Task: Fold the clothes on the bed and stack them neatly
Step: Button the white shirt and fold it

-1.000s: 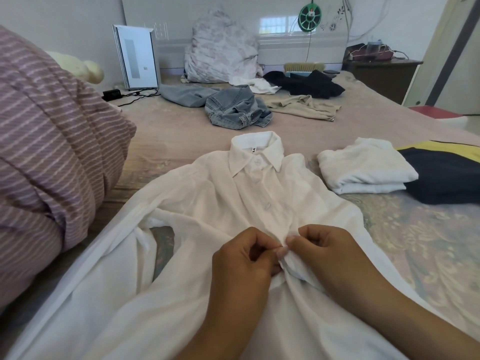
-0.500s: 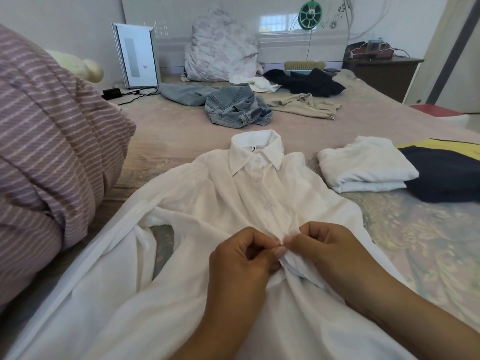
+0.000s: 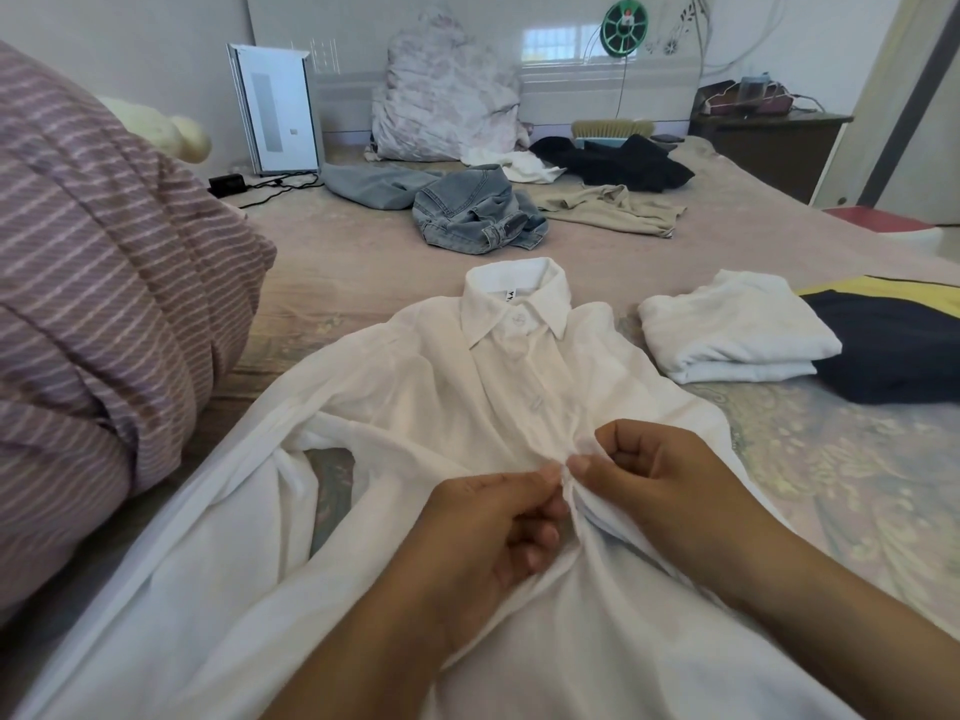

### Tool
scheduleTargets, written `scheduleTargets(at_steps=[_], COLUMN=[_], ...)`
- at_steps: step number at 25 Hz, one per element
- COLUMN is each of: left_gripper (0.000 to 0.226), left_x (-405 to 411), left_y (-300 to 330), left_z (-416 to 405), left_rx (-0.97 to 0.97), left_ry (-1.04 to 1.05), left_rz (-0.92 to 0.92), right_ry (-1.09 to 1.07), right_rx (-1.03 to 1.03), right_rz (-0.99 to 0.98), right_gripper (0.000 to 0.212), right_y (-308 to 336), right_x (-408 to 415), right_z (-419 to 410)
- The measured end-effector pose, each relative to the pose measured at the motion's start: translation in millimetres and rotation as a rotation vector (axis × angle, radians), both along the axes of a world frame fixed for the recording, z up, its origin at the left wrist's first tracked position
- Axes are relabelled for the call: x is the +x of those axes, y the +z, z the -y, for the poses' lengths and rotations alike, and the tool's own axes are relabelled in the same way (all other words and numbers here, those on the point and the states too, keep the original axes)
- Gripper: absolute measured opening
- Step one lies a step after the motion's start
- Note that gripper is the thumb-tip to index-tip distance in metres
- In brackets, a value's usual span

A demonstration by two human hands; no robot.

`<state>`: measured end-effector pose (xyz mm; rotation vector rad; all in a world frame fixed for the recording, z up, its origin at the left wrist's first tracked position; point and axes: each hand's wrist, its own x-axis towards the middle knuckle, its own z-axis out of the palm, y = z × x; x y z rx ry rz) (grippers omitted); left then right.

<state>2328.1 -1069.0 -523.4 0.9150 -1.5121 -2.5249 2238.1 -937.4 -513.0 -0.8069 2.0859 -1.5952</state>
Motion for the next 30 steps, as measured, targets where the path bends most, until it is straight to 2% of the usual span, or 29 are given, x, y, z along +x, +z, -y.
scheduleTargets(at_steps=[2,3,5,8,10,12,14,15,16,18,20,22,25,27,30], left_gripper=[0.012,0.012,0.013,0.013,0.006,0.016,0.035,0.036,0.03,0.006,0.011,0.01,0.013,0.018,0.014], left_x=[-0.6,-1.0,-1.8,5.8,20.0,39.5,54.9,59.9,63.0,66.2,67.2,70.6,75.8,76.1,76.4], left_y=[5.8,7.3,9.2,14.6,20.3,27.1,25.2,23.7,23.5,28.2,35.6,43.4,46.5,40.5,31.9], left_z=[7.0,8.6,7.0,4.6,9.6,12.5,12.0,11.2,9.6,8.6,11.5,14.1,10.1,8.2,6.8], left_rx=[0.192,0.206,0.057,-0.343,-0.761,-1.166,-1.391,-1.443,-1.473,-1.491,-1.432,-1.244,-1.026,-1.057,-1.251], left_ry=[-0.032,-0.025,0.008,0.076,0.0,-0.205,-0.373,-0.409,-0.403,-0.339,-0.239,-0.167,-0.198,-0.234,-0.23], left_rz=[0.033,0.039,0.034,-0.008,0.013,0.079,0.154,0.176,0.178,0.149,0.101,0.062,0.061,0.114,0.178], right_ry=[0.021,0.023,0.007,-0.053,-0.086,-0.045,0.069,0.139,0.158,0.121,0.039,0.006,0.055,0.075,0.044], right_rx=[0.033,0.049,0.073,0.083,0.126,0.258,0.488,0.599,0.65,0.601,0.467,0.316,0.167,0.143,0.083], right_rz=[-0.098,-0.129,-0.158,-0.088,-0.021,-0.014,-0.163,-0.234,-0.28,-0.279,-0.15,0.02,0.311,0.468,0.558], right_gripper=[0.041,0.042,0.043,0.032,0.008,0.023,0.026,0.039,0.05,0.053,0.049,0.042,0.027,0.019,0.01], right_y=[0.3,-0.9,-1.4,1.9,13.4,26.3,36.4,39.0,39.8,42.8,46.6,51.9,49.4,41.8,36.3], right_x=[-2.1,-3.3,-3.3,-3.4,-4.0,-5.9,-2.0,1.7,3.3,5.0,1.6,0.5,5.5,10.9,15.1], right_z=[0.3,0.0,-0.3,-3.1,-8.7,-22.4,-36.4,-41.1,-42.9,-44.1,-45.2,-47.4,-48.4,-47.8,-49.5])
